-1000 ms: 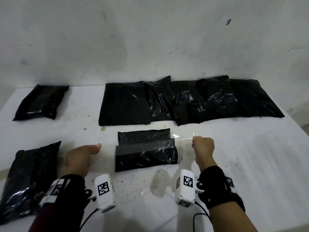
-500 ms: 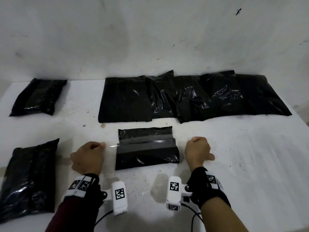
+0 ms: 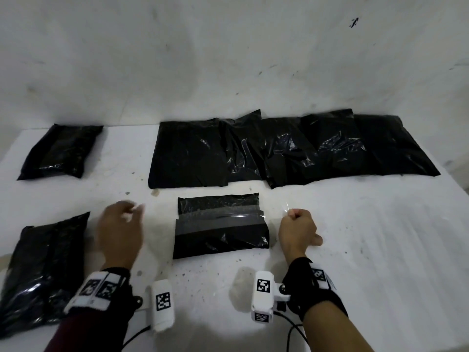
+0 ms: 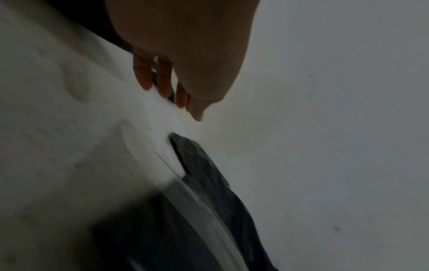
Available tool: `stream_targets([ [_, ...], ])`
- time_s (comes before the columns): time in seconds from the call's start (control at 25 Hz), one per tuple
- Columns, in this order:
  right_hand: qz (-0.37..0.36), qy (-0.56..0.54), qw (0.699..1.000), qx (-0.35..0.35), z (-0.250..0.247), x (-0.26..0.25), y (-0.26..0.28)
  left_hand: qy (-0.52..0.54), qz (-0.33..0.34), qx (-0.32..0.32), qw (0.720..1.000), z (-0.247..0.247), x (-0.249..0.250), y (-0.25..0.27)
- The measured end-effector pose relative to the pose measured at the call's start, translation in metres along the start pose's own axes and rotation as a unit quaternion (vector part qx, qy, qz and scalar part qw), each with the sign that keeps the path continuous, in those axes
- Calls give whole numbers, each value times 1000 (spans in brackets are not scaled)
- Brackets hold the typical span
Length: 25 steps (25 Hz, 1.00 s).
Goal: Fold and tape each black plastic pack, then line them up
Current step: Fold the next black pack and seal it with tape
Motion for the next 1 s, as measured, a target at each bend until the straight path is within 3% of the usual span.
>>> stream_targets([
  [0.08,7,-21,1000,-7,-1,0,1,4,172,-134,976,61,58,20],
  [0.16,11,-35,999,-14,0,0,0,-56,280,-301,910,131,97,59],
  [0.2,12,-38,999,-16,-1,-1,0,-108,315,-349,876,156,106,78],
  [0.28,15,-38,999,-17,-2,-1,0,-195,346,-386,833,186,105,96],
  [0.36,21,-32,999,-19,-4,0,-1,-245,346,-398,813,197,93,98],
  [0.44,29,-33,999,-24,-6,0,0,-263,317,-422,807,203,88,92],
  [0.56,43,-41,998,-36,-6,2,-1,-265,241,-445,820,217,97,72],
  [0.72,57,-42,996,-51,-8,4,-4,-153,91,-510,841,244,106,50],
  [0.84,59,-36,995,-67,-9,6,-7,-133,45,-579,803,258,103,52],
  [1.0,65,-72,992,-81,-12,7,-7,-27,-48,-628,776,254,103,55],
])
Point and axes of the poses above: each hand's wrist, its own y-axis away from the middle knuckle, its own z-axis out of the palm, x = y × z, the point moved 10 cm from there along -y, towards the middle knuckle, and after that the axes turned 7 degrees about y, right-handed, at the moved point
